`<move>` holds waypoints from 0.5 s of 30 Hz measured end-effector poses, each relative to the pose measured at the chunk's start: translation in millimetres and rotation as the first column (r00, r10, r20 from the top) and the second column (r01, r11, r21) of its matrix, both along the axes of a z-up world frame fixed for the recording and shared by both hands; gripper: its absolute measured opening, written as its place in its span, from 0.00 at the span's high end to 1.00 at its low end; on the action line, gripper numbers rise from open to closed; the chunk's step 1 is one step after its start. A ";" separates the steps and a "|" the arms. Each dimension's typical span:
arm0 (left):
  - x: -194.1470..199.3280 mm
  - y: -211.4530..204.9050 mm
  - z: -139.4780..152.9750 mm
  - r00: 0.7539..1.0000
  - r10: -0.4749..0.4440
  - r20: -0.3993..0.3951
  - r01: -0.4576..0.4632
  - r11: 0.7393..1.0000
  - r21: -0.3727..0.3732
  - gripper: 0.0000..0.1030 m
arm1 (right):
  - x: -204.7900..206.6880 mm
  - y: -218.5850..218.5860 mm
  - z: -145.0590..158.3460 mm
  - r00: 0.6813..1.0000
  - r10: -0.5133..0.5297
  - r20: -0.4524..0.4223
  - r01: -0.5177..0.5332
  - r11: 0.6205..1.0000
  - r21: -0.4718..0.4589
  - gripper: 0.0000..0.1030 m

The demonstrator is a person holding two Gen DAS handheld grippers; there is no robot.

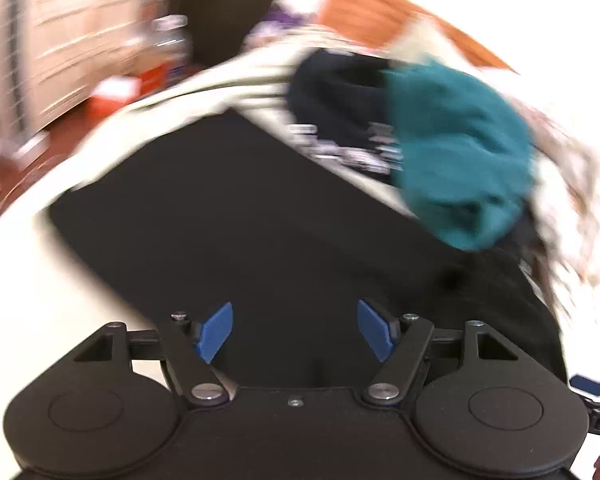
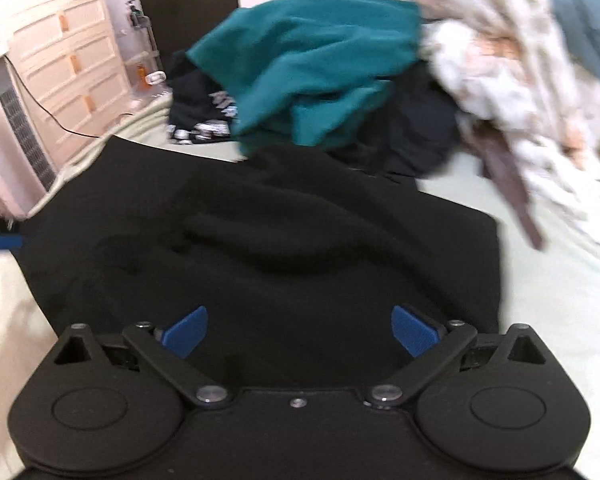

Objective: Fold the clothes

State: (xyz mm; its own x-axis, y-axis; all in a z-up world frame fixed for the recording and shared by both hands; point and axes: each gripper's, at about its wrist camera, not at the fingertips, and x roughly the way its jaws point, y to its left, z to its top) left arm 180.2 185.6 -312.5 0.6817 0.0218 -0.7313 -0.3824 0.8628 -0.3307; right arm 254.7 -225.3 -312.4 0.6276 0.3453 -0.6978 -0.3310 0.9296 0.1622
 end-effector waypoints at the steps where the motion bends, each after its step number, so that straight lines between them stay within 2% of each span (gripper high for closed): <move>1: -9.9 13.9 -6.0 0.999 0.045 0.007 -0.045 0.999 -0.020 0.28 | 4.4 9.9 -2.1 1.000 0.008 0.002 -0.008 1.000 0.005 0.04; 2: -18.7 28.3 -12.3 0.996 0.091 0.011 -0.090 0.995 -0.041 0.28 | 7.7 17.0 -5.9 1.000 0.013 0.001 -0.013 1.000 0.004 0.04; 6: -28.0 62.8 -33.6 0.987 0.162 0.013 -0.158 0.976 -0.148 0.28 | 22.9 42.1 -28.6 0.999 0.032 -0.022 -0.032 0.999 -0.021 0.04; 7: -28.2 70.3 -39.6 0.980 0.198 -0.004 -0.196 0.968 -0.157 0.27 | 24.8 46.1 -33.0 0.999 0.031 -0.021 -0.032 0.999 -0.043 0.04; 10: -26.8 98.2 -57.1 0.960 0.280 -0.009 -0.272 0.923 -0.272 0.27 | 28.2 49.5 -42.0 1.000 0.029 -0.010 -0.030 0.997 -0.069 0.01; 11: -26.0 105.3 -60.9 0.955 0.297 0.025 -0.277 0.916 -0.289 0.27 | 30.9 47.2 -45.6 1.000 0.023 -0.013 -0.023 0.999 -0.043 0.01; 13: -24.4 110.8 -63.4 0.953 0.293 0.071 -0.264 0.925 -0.274 0.27 | 32.5 45.2 -51.0 1.000 0.025 -0.012 -0.025 0.999 -0.020 0.01; 15: -15.4 115.2 -69.2 0.959 0.265 0.100 -0.226 0.930 -0.290 0.27 | 27.6 47.0 -55.8 0.997 0.071 0.019 -0.070 0.997 -0.042 0.01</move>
